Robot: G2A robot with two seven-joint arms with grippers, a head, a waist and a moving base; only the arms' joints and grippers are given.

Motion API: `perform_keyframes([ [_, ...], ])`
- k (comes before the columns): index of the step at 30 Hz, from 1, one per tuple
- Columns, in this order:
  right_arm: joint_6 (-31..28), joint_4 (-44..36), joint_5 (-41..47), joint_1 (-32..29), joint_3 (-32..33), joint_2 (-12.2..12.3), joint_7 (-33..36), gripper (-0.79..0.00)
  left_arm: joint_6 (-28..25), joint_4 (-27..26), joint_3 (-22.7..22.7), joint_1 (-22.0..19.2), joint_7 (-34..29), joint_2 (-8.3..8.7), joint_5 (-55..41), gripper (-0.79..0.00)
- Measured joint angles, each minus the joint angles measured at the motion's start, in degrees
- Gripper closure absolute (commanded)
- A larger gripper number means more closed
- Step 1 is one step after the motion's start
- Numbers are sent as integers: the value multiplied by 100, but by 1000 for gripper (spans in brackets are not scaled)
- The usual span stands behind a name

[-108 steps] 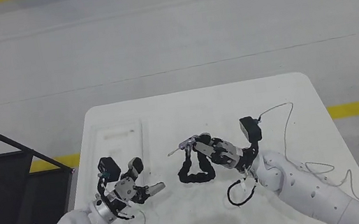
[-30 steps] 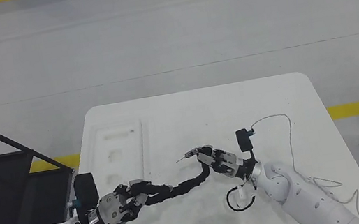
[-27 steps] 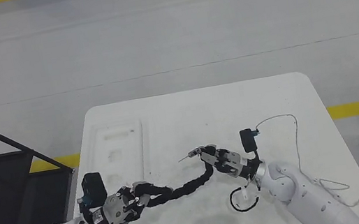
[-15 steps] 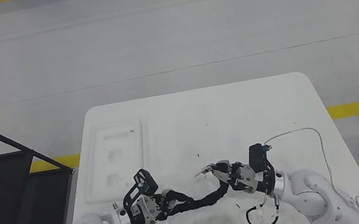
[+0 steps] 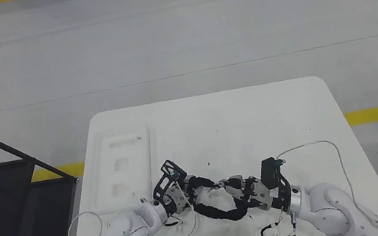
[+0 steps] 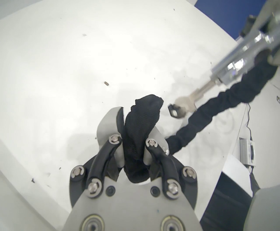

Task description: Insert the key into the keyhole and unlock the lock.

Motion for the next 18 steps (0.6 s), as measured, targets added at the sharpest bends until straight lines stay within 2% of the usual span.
perform_keyframes([
  [2, 16, 48, -9, 49, -43, -9, 0, 0, 302, 12, -6, -110, -15, -30, -94, -785],
  [4, 36, 108, -4, 111, -76, -17, 21, 0, 385, -10, -85, -176, 17, -37, -166, -785],
  [9, 146, 291, 85, 274, -147, -38, 151, 0, 326, -172, -541, -90, 241, 14, -212, -785],
  [15, 232, 534, 253, 490, -252, -69, 296, 0, 40, -333, -1485, 306, 325, 130, -566, -785],
  [18, 255, 580, 274, 551, -300, -82, 325, 0, 16, -323, -1561, 330, 304, 136, -603, -785],
])
